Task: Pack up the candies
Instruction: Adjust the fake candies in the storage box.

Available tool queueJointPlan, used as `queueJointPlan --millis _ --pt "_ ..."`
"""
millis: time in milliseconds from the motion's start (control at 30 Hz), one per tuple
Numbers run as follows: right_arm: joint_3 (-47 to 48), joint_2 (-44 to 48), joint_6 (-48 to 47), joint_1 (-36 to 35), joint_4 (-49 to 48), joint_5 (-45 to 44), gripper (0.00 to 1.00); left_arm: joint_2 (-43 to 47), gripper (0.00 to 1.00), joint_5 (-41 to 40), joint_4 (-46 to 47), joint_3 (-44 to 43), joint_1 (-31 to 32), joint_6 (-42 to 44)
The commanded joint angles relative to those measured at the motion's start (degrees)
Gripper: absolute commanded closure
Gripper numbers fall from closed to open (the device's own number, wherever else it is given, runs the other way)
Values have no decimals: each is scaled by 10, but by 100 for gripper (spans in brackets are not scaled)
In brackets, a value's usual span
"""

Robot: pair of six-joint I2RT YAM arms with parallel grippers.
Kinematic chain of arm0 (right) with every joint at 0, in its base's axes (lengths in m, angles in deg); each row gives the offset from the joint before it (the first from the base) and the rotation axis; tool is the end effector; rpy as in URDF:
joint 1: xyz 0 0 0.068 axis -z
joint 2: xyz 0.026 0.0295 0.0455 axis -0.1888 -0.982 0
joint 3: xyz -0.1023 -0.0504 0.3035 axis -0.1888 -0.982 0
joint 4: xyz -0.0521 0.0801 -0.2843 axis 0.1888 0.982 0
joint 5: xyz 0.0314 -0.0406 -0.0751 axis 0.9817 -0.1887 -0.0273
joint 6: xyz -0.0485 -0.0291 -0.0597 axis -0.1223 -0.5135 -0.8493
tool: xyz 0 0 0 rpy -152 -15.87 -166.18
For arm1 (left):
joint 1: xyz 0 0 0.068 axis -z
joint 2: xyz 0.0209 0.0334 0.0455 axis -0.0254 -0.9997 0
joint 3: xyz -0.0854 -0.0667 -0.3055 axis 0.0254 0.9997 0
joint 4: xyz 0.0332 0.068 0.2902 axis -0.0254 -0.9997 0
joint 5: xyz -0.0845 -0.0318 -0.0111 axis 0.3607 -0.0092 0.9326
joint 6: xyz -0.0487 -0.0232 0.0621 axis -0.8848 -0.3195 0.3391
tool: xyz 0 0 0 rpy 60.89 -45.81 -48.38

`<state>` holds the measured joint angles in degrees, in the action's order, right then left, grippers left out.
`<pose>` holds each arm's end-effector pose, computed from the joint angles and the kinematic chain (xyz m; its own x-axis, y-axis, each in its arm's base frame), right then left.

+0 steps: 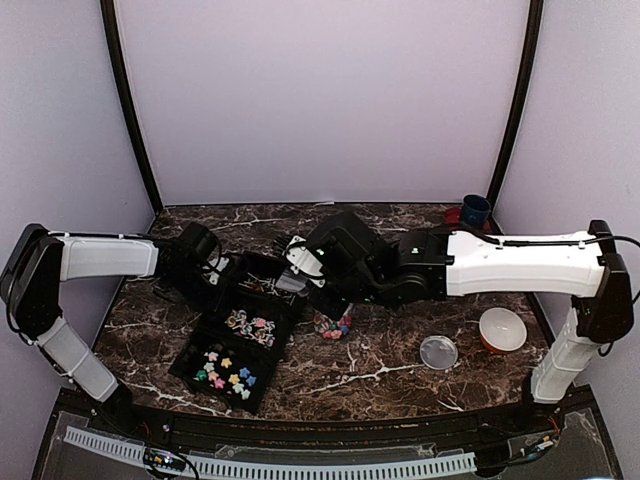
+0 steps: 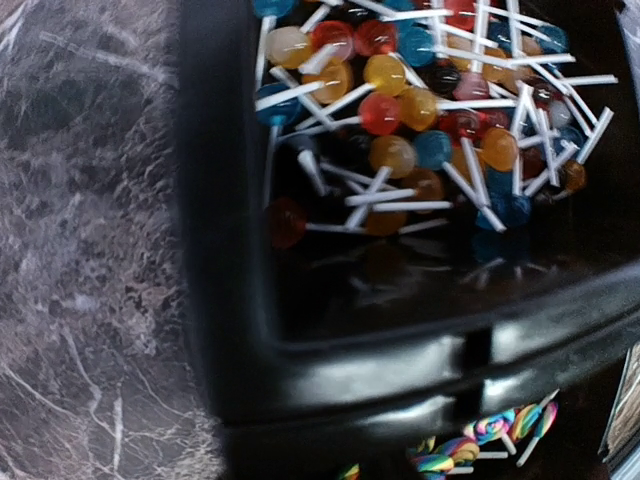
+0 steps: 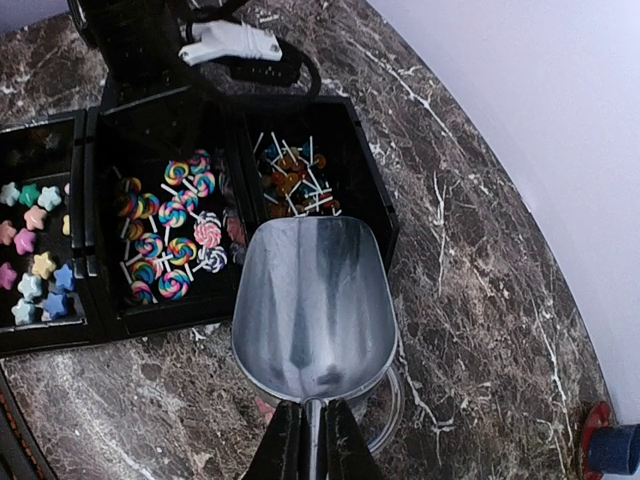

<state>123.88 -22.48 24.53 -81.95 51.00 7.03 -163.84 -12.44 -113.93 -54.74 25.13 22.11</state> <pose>0.1739 0.4144 0.3285 -0.1642 -0.6597 -0.7334 -0.7684 0.5517 -0.3242 0.3020 -0.1617 0.1750 -0.8829 0.2361 -0.4060 0.3368 0.9207 -0.1971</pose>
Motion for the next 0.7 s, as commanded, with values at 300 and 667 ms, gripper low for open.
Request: queueJointPlan --millis 300,667 --pt "81 -50 22 19 74 -17 100 22 100 30 -11 11 -7 -3" --pt "115 -59 33 23 75 -32 100 87 100 182 63 66 -46 -56"
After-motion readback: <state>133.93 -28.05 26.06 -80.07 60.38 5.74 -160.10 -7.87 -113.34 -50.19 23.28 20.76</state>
